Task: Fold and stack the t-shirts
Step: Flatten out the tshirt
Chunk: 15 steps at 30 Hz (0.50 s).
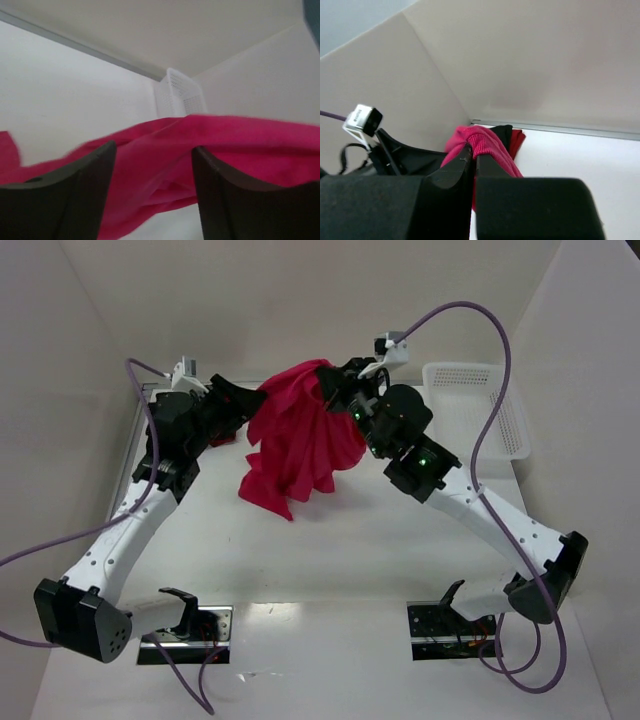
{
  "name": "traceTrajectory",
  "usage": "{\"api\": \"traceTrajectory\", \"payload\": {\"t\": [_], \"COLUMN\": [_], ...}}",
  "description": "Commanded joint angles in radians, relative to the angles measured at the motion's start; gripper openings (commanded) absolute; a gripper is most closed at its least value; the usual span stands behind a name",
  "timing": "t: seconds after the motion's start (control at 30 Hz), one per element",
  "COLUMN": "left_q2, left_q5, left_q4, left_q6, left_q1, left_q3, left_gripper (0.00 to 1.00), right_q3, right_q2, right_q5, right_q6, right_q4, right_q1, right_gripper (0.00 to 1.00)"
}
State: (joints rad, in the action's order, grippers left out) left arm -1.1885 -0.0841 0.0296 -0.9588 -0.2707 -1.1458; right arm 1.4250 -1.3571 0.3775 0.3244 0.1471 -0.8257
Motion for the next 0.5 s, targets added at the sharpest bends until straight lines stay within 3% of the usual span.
{"api": "traceTrajectory", "payload": {"t": [0.0, 0.07, 0.1, 0.13, 0.2, 0.3, 0.4, 0.47], "left_q2": [0.003, -0.016, -0.026, -0.026, -0.037, -0.098, -0.178, -0.225], "left_q5": [-0.091, -0.101, -0.079, -0.057, -0.022, -0.132, -0.271, -0.285], "left_q4": [0.101, 0.061, 0.040, 0.011, 0.001, 0.053, 0.047, 0.069], "left_q6": [0.164, 0.241, 0.256, 0.256, 0.246, 0.221, 0.288, 0.348], "left_q1": [0.013, 0.013, 0.013, 0.013, 0.022, 0.022, -0.059, -0.132], "left_q3": [0.074, 0.084, 0.096, 0.106, 0.127, 0.172, 0.207, 0.218], "left_gripper": [0.79, 0.88, 0.98, 1.00, 1.00, 1.00, 1.00, 1.00], "right_q3": [0.126, 0.190, 0.227, 0.244, 0.267, 0.267, 0.276, 0.264], "right_q2": [0.041, 0.041, 0.041, 0.041, 0.041, 0.052, 0.052, 0.052], "right_q5": [-0.051, -0.066, -0.066, -0.066, -0.066, -0.023, -0.023, 0.000], "right_q6": [-0.051, -0.061, -0.071, -0.082, -0.093, -0.116, -0.127, -0.127], "right_q4": [-0.070, -0.112, -0.144, -0.161, -0.185, -0.185, -0.198, -0.208], "right_q1": [0.008, 0.008, 0.008, 0.008, 0.008, 0.008, 0.008, 0.008], "right_gripper": [0.00, 0.00, 0.00, 0.00, 0.00, 0.00, 0.00, 0.00]}}
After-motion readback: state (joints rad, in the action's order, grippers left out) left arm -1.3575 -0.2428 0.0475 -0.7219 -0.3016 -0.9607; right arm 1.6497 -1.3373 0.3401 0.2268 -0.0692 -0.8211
